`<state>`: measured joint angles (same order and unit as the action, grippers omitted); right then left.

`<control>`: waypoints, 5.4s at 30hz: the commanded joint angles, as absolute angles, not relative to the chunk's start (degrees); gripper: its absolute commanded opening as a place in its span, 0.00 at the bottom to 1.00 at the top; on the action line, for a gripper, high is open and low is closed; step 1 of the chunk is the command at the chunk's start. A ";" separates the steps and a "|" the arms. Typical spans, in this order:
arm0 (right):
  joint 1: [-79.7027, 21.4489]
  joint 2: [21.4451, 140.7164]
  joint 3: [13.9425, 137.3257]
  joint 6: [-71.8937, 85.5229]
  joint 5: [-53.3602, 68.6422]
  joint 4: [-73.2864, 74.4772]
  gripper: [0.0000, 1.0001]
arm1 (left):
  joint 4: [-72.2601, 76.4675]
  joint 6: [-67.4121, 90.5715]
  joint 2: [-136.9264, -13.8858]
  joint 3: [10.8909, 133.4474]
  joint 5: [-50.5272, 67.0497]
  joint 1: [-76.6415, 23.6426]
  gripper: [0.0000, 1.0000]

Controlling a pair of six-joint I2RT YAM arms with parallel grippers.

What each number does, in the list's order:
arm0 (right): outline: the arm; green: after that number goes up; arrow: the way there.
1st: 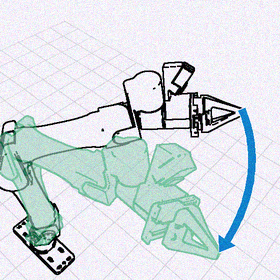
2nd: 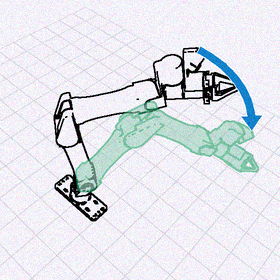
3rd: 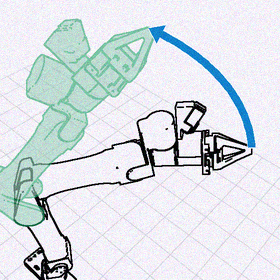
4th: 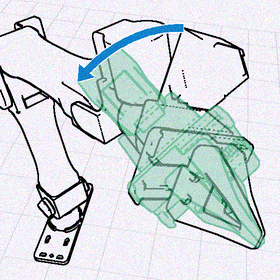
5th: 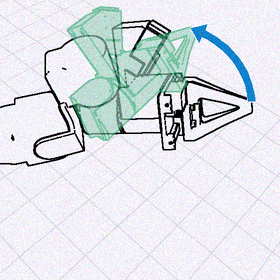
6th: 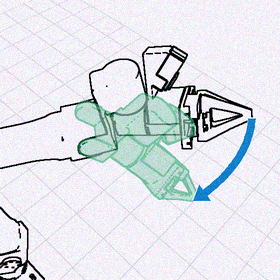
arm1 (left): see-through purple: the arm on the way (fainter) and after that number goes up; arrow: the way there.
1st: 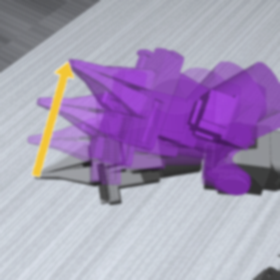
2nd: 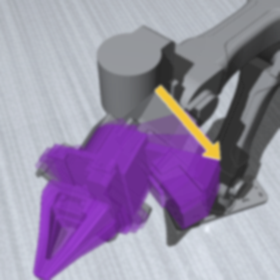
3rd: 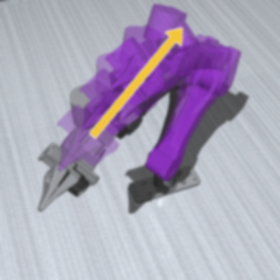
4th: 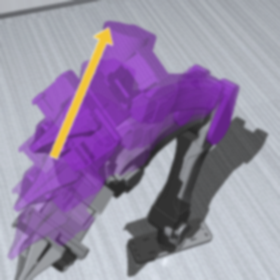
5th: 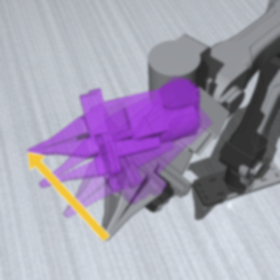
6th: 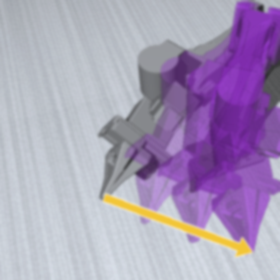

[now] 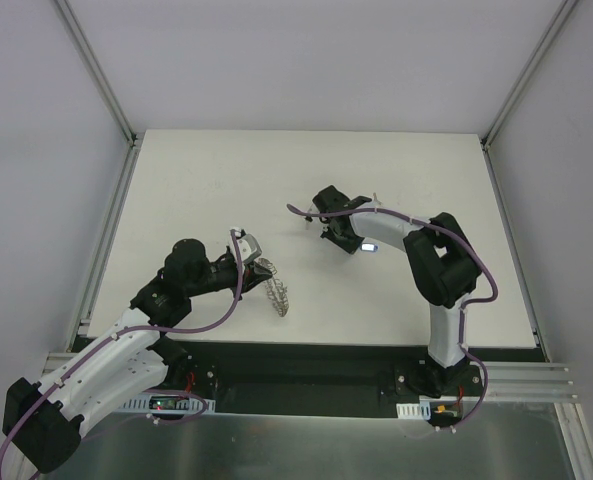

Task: Put the keys on the keyring

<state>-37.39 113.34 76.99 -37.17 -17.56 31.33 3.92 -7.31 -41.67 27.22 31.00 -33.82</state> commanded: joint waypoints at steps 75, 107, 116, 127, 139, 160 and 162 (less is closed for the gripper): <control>-55.11 96.94 72.33 5.27 -13.72 32.85 0.29 | 4.92 -7.91 -28.13 28.13 26.10 -34.98 0.00; -49.13 114.08 85.43 6.33 -8.09 39.82 0.22 | 4.39 -9.84 -27.07 27.25 23.91 -36.21 0.00; -48.87 115.14 85.78 6.06 -7.03 39.20 0.17 | 4.31 -9.84 -27.16 27.25 23.91 -36.21 0.00; -48.87 108.65 81.40 2.82 -9.31 36.48 0.01 | 4.13 -9.93 -27.33 27.33 23.91 -36.21 0.00; -48.78 80.72 61.19 -15.02 -5.28 16.63 0.01 | 3.96 -11.51 -26.54 28.12 25.66 -36.21 0.00; -50.27 89.66 63.11 -15.29 -7.54 10.75 0.01 | 1.93 -13.10 -26.37 28.65 17.94 -35.07 0.00; -50.36 88.94 61.52 -16.26 -8.24 3.30 0.01 | 1.93 -12.92 -26.11 28.48 16.97 -35.07 0.00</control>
